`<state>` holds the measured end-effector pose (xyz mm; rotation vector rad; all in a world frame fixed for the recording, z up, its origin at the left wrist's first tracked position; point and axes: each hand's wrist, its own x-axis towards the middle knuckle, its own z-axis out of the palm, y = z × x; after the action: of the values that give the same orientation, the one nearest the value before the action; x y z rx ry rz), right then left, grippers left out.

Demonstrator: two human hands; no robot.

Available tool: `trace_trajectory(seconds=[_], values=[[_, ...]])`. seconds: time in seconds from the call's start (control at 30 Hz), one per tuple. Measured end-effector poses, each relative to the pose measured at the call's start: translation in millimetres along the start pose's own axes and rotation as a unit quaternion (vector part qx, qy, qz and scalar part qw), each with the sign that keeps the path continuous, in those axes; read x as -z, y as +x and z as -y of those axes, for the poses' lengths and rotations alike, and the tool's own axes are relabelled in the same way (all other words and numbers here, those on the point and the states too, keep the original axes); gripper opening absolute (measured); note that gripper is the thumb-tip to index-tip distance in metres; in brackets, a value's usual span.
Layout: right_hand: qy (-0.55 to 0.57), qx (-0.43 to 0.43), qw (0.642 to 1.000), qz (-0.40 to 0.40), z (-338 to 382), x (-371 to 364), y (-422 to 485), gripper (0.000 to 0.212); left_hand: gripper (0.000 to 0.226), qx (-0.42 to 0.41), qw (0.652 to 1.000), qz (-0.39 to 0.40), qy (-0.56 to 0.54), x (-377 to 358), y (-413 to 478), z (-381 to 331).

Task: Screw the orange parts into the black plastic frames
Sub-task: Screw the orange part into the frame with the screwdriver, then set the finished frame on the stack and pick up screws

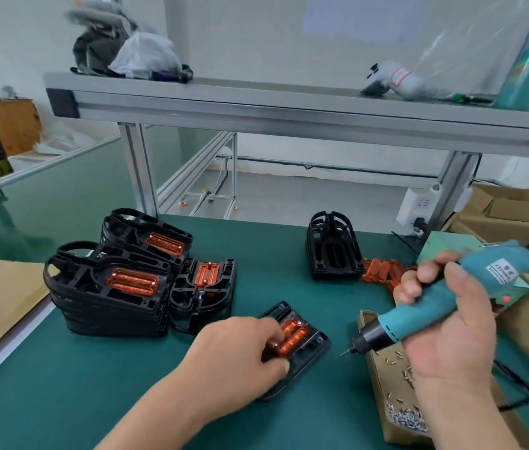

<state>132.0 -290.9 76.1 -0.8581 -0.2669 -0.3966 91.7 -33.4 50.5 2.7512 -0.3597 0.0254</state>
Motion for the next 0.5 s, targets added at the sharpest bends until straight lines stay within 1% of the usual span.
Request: trace_trajectory(seconds=[0.07, 0.1, 0.27, 0.33, 0.43, 0.5], values=[[0.008, -0.002, 1.000, -0.010, 2, 3, 2, 0.015, 0.055, -0.029, 0.998, 0.062, 0.012, 5, -4, 0], [0.011, -0.001, 1.000, -0.015, 3, 5, 3, 0.015, 0.058, -0.041, 0.996, 0.079, 0.028, 6, -4, 0], [0.022, 0.000, 1.000, -0.021, 7, 12, 6, 0.017, 0.055, -0.057, 0.988, 0.108, 0.089, 6, 1, -8], [0.026, 0.002, 0.999, -0.020, 7, 14, 7, 0.017, 0.046, -0.045, 0.988, 0.094, 0.111, 2, 5, -15], [0.027, 0.005, 0.999, -0.017, 7, 15, 8, 0.018, 0.032, 0.027, 0.991, 0.046, 0.122, -7, 21, -28], [0.027, 0.005, 1.000, -0.014, 7, 15, 9, 0.019, 0.033, 0.073, 0.989, 0.016, 0.128, -10, 40, -33]])
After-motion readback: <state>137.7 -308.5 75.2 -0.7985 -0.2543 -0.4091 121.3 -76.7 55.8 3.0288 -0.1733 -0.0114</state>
